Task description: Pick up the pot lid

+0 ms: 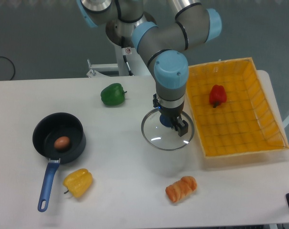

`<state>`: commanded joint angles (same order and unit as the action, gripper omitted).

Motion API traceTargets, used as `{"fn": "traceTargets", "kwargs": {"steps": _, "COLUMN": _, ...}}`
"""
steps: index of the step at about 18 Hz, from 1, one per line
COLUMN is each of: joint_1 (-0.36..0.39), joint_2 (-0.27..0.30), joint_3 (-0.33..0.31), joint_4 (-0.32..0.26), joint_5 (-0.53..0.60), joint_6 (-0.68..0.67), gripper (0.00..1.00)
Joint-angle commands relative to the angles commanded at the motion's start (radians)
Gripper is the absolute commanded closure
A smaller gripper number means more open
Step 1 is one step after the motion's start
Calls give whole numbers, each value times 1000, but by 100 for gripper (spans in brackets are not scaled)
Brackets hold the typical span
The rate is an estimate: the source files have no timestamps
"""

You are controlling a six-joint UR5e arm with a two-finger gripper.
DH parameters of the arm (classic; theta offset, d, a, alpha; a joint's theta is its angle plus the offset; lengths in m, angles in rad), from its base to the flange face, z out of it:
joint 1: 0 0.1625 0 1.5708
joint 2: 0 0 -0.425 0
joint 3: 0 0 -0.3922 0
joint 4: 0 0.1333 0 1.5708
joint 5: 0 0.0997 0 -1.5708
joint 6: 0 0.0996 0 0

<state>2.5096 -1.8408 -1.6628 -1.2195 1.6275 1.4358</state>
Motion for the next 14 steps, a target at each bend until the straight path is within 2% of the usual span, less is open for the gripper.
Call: {"fn": "traceTargets", "kwargs": {"steps": 14, "joint_1": 0, "joint_2": 6, "joint_3": 2, "joint_4": -11, "joint_5": 0, "joint_6": 2, "gripper": 45}}
